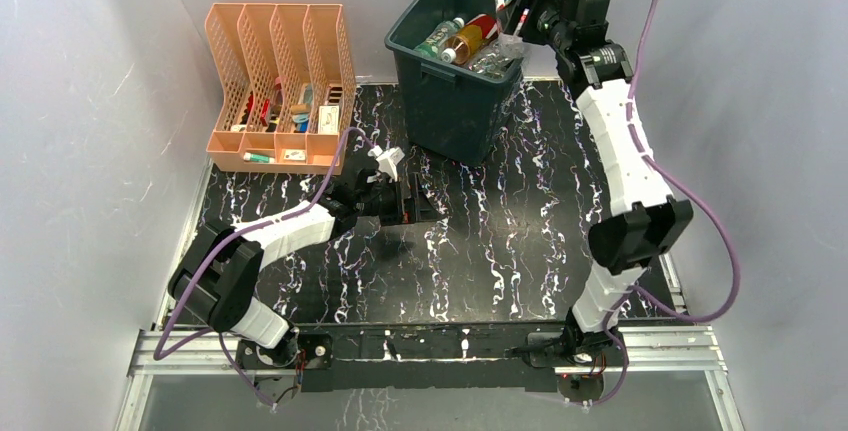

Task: Put the plastic bottles in the bin
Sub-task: Place the plastic bottle in the trash bin.

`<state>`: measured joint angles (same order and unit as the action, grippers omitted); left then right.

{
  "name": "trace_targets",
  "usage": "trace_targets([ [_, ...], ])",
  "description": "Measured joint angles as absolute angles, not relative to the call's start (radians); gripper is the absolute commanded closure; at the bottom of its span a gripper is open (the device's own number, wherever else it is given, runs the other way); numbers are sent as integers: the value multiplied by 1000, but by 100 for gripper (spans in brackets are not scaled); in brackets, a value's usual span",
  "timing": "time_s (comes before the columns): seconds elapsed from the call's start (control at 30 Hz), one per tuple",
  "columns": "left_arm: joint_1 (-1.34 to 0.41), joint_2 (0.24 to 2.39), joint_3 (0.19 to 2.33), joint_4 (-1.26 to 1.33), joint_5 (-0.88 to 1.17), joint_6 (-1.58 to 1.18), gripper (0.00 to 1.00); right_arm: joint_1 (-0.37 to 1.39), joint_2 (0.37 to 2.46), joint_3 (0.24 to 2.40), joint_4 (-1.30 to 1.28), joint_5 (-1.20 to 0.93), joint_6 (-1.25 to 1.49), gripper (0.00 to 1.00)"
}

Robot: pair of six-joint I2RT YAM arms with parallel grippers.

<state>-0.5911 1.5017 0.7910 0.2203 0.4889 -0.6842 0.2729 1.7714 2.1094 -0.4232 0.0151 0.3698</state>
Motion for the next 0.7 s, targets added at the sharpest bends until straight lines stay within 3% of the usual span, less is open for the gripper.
trace_targets([
  [0.53,-591,1502,791,223,503,-684,2,203,2047,2283,-356,-200,426,48],
  [0.6,-591,1502,792,222,505,-684,2,196,2051,2283,-346,-214,426,43],
  [0.7,-591,1502,794,215,506,-681,2,191,2052,2283,-340,-228,426,24],
])
